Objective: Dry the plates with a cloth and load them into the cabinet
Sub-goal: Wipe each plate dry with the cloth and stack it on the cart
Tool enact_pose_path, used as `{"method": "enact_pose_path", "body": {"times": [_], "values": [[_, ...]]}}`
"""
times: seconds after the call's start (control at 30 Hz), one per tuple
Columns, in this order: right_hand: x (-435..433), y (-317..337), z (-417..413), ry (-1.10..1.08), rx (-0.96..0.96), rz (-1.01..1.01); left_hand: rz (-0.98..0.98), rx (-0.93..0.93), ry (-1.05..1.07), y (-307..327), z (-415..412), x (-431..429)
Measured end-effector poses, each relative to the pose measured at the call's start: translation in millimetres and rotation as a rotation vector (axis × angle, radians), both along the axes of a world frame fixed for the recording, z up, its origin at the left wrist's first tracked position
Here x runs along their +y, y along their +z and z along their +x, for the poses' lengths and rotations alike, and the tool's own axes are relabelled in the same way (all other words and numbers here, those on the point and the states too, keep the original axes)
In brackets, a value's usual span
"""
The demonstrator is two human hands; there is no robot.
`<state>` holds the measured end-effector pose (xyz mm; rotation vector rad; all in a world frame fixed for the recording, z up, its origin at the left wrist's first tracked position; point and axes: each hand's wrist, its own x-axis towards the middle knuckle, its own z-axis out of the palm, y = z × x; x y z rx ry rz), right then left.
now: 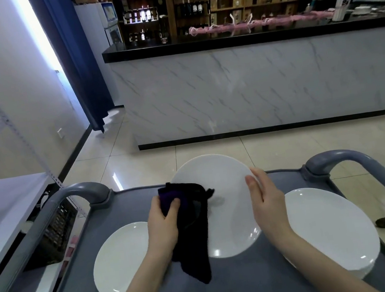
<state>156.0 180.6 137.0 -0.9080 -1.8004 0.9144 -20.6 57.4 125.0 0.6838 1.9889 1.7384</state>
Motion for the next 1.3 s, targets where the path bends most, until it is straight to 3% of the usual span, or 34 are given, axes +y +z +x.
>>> {"method": "enact_pose_path", "body": {"times": [0.17,0.23,0.3,0.43,0.53,0.63,0.77,0.9,1.03,1.17,1.3], "values": [[16,24,-5,0.354,-0.366,0.117,-0.195,0.373,-0.408,31,-27,4],[17,29,-12,0.444,-0.488,0.158,-0.23,0.446,-0.523,37,-24,8],[17,31,-16,0.457,-0.487,0.175,-0.205,0.45,-0.52,36,-20,11],[15,24,-13,0.324,-0.273,0.156,-0.106,0.358,-0.229,24,-16,12],[10,19,-13,0.095,-0.068,0.1,-0.046,0.114,-0.024,6,-11,9],[-1,15,-17,-0.091,0.078,0.007,0.018,-0.124,0.033,-12,4,4],[-11,9,-14,-0.087,0.126,-0.083,0.052,-0.213,0.076,-23,11,-2],[5,8,0,0.135,-0.075,-0.116,0.028,-0.034,0.064,-15,-4,-10],[24,29,-5,0.326,-0.289,0.055,-0.047,0.314,-0.073,5,-16,-10],[25,42,-24,0.517,-0.535,0.155,-0.062,0.491,-0.265,22,-17,-5],[15,28,-27,0.47,-0.457,0.203,-0.068,0.477,-0.301,20,-18,-4]]}}
